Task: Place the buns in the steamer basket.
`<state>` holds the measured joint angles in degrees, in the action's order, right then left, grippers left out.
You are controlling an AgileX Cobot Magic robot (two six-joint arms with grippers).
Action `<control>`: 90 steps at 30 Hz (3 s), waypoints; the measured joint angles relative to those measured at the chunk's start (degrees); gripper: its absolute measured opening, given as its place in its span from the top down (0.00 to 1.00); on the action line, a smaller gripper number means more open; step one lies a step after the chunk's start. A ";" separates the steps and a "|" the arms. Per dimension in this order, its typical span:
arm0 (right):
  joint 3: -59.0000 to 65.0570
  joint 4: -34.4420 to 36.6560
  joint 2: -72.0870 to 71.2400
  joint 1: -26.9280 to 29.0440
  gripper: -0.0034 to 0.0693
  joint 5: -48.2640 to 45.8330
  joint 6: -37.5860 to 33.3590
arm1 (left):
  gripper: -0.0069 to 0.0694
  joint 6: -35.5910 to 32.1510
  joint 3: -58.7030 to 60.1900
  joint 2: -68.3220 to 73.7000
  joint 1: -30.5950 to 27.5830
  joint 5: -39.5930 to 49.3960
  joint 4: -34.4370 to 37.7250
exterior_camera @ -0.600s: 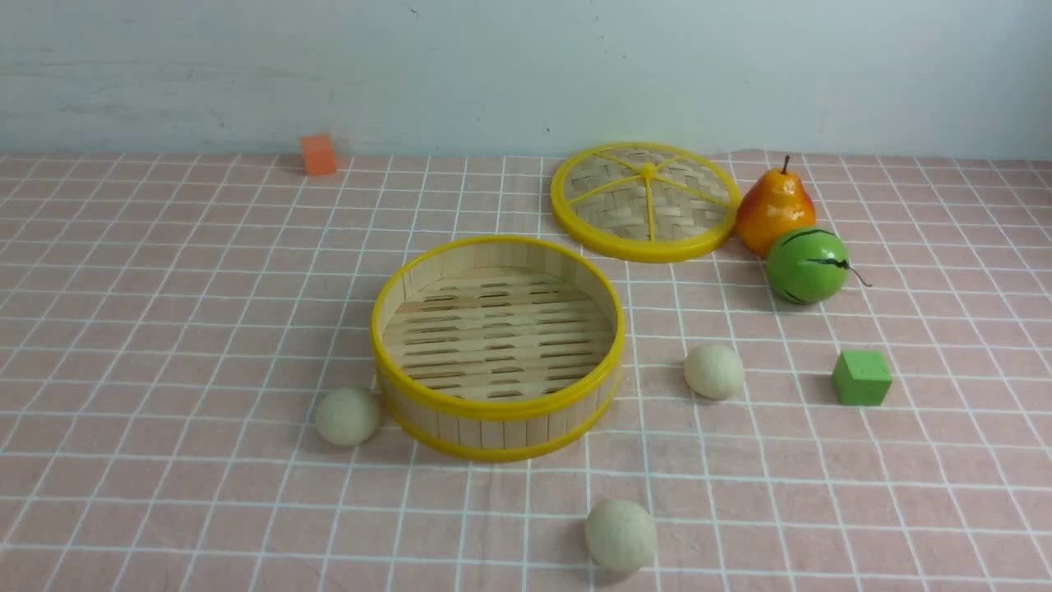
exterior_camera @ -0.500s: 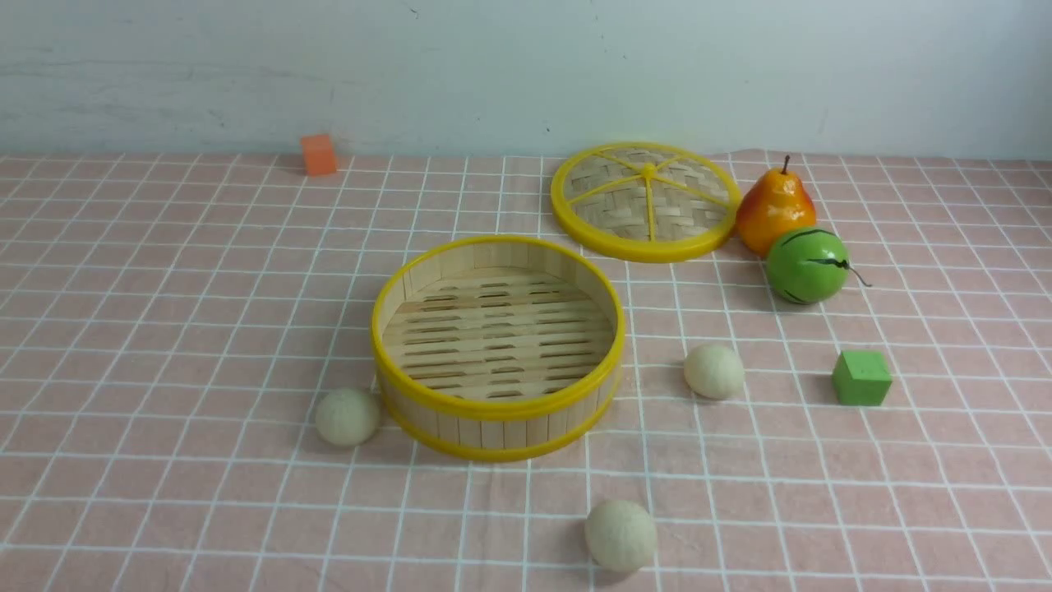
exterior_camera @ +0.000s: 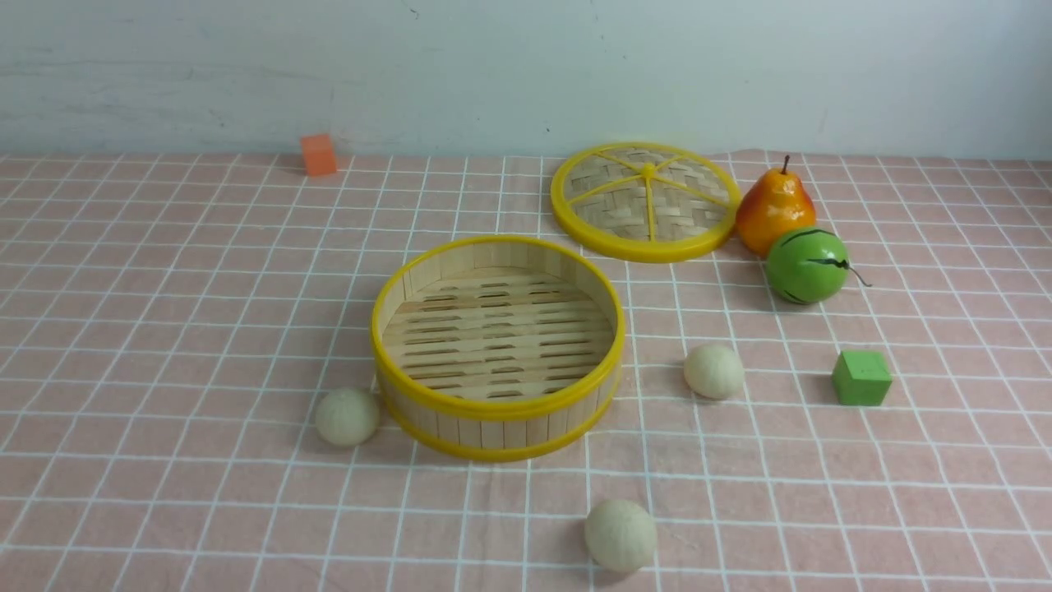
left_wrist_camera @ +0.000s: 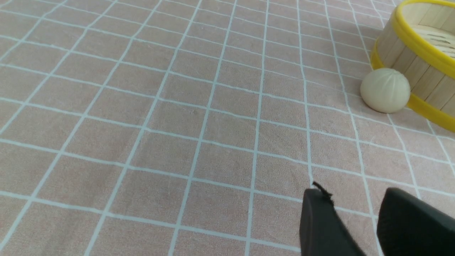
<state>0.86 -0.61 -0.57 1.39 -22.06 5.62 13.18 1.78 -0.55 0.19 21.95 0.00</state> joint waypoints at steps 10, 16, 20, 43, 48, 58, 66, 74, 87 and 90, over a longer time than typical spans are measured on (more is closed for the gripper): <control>0.00 -0.05 0.00 0.00 0.76 0.00 0.00 | 0.60 0.00 0.00 0.00 0.00 0.04 0.00; 0.00 -0.05 0.00 0.00 0.75 0.00 0.00 | 0.60 0.00 0.00 0.00 0.00 0.04 0.00; 0.00 -0.05 0.00 0.00 0.74 0.00 0.00 | 0.60 0.00 0.00 0.00 0.00 0.04 0.00; 0.54 43.04 0.00 0.00 0.69 -1.30 31.36 | 0.60 33.90 0.00 0.00 0.00 -5.17 46.68; 0.54 43.16 0.00 0.00 0.69 -1.25 32.62 | 0.60 30.19 0.00 0.00 0.00 -5.34 47.30; -0.42 40.72 0.00 0.00 0.69 6.09 22.40 | 0.66 0.48 -12.66 0.40 0.00 0.14 47.28; -19.07 40.65 16.55 0.00 0.96 6.41 -8.44 | 0.93 -11.98 -34.44 25.60 0.00 15.76 31.45; -48.02 39.64 42.41 -0.16 0.98 -19.68 -33.86 | 0.93 -20.10 -57.46 48.57 3.86 36.90 17.55; -64.47 21.07 72.68 -21.14 0.97 -40.73 -29.85 | 0.72 -6.67 -72.65 81.83 19.97 38.20 -1.29; -64.68 13.93 77.85 -28.23 0.97 -40.90 -25.62 | 0.45 -6.09 -76.62 90.81 19.97 34.95 -1.72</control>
<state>-63.82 13.33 77.28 -26.84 -62.96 -20.00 7.09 -74.84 90.26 20.16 56.90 -1.72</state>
